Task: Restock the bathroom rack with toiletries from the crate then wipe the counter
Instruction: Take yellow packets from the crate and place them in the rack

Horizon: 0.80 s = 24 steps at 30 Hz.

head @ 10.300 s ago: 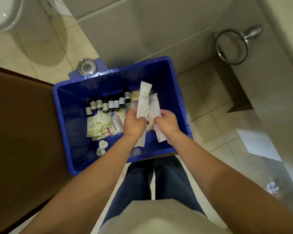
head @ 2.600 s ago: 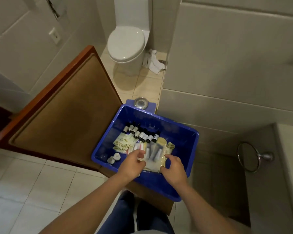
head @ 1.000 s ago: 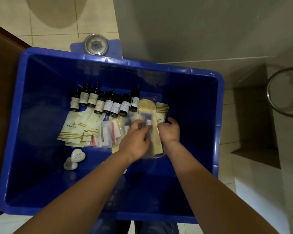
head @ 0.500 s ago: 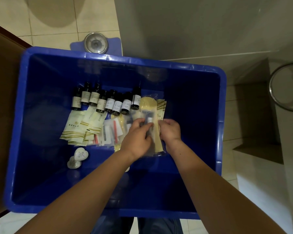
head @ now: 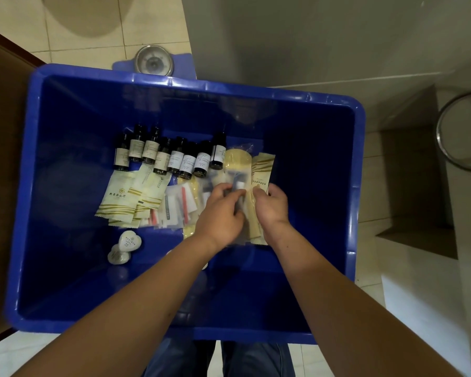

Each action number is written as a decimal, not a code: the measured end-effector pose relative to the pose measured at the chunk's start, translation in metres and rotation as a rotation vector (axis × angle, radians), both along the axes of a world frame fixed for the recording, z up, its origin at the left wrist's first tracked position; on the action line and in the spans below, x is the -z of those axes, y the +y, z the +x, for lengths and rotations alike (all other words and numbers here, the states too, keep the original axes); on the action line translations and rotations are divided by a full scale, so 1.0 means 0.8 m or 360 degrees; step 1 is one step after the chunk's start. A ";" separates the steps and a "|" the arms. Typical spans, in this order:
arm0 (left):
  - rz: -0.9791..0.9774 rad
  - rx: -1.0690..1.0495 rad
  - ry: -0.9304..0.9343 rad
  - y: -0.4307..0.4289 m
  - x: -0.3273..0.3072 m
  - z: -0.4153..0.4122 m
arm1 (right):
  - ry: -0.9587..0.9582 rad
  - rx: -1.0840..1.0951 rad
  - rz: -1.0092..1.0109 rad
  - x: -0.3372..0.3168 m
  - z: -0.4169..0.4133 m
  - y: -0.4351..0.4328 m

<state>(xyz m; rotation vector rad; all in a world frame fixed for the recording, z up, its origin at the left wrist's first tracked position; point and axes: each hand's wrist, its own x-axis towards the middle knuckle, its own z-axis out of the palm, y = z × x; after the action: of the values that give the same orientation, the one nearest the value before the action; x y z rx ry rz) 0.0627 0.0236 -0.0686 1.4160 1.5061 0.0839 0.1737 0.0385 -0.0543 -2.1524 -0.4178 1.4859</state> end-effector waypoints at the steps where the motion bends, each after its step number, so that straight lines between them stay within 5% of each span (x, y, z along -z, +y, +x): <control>1: -0.0011 -0.0007 0.0001 0.001 -0.001 0.001 | -0.0051 -0.0027 0.0026 -0.002 0.001 0.000; 6: -0.0088 -0.0060 0.0006 0.003 -0.013 0.004 | -0.0233 -0.0123 0.0250 -0.021 0.006 -0.004; 24: -0.0280 -0.0436 -0.0373 0.000 -0.177 -0.008 | 0.0223 0.0051 0.0126 -0.190 -0.011 -0.032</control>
<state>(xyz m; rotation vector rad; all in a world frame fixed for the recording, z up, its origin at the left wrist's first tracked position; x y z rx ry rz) 0.0563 0.0236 0.0729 1.0176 1.4644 0.2698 0.1652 0.0129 0.0978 -1.9710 -0.3843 1.5643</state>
